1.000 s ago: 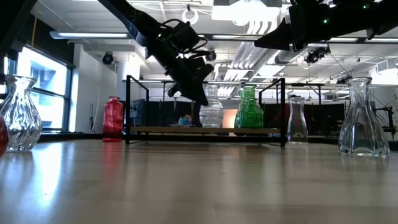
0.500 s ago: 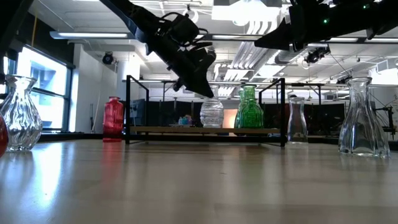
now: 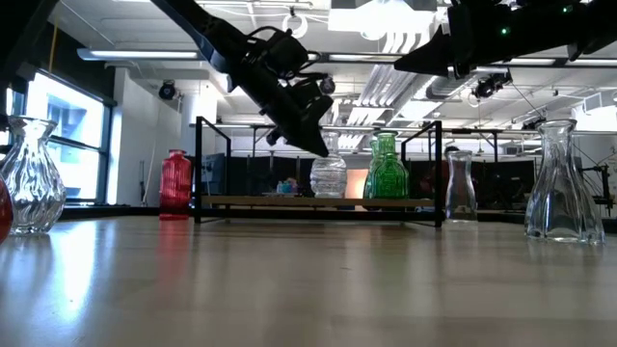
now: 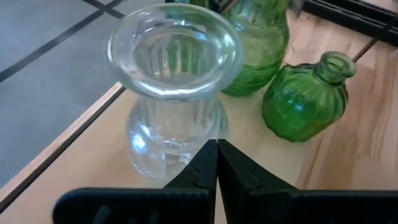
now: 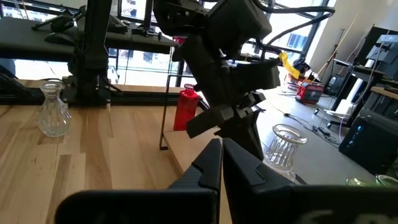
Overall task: Sort vases onto shelf
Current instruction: Put the top left transparent vase on the shelf
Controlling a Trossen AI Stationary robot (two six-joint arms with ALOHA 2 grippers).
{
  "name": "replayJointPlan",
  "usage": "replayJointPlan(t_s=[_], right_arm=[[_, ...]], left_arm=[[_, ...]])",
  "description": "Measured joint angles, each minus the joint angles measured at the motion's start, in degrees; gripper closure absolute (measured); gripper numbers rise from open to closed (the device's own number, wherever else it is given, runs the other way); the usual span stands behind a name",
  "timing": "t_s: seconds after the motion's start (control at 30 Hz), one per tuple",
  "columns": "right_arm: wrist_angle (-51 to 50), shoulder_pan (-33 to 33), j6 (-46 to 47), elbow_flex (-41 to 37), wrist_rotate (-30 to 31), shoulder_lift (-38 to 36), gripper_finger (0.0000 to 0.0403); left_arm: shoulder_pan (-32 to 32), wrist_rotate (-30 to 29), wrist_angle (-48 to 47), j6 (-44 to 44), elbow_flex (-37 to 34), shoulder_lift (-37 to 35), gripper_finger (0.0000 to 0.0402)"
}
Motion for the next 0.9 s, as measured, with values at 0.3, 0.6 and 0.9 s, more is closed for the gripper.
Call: replayJointPlan(t_s=[0.3, 0.6, 0.9], right_arm=[[0.17, 0.00, 0.00, 0.00, 0.00, 0.00, 0.0402], [0.30, 0.00, -0.01, 0.00, 0.00, 0.02, 0.0402], [0.23, 0.00, -0.04, 0.00, 0.00, 0.02, 0.0402]], left_arm=[[0.35, 0.23, 1.20, 0.84, 0.00, 0.00, 0.0401], [0.41, 0.07, -6.62, 2.62, 4.13, -0.36, 0.0401], [-2.32, -1.23, -26.37, 3.20, 9.73, -1.31, 0.0401]])
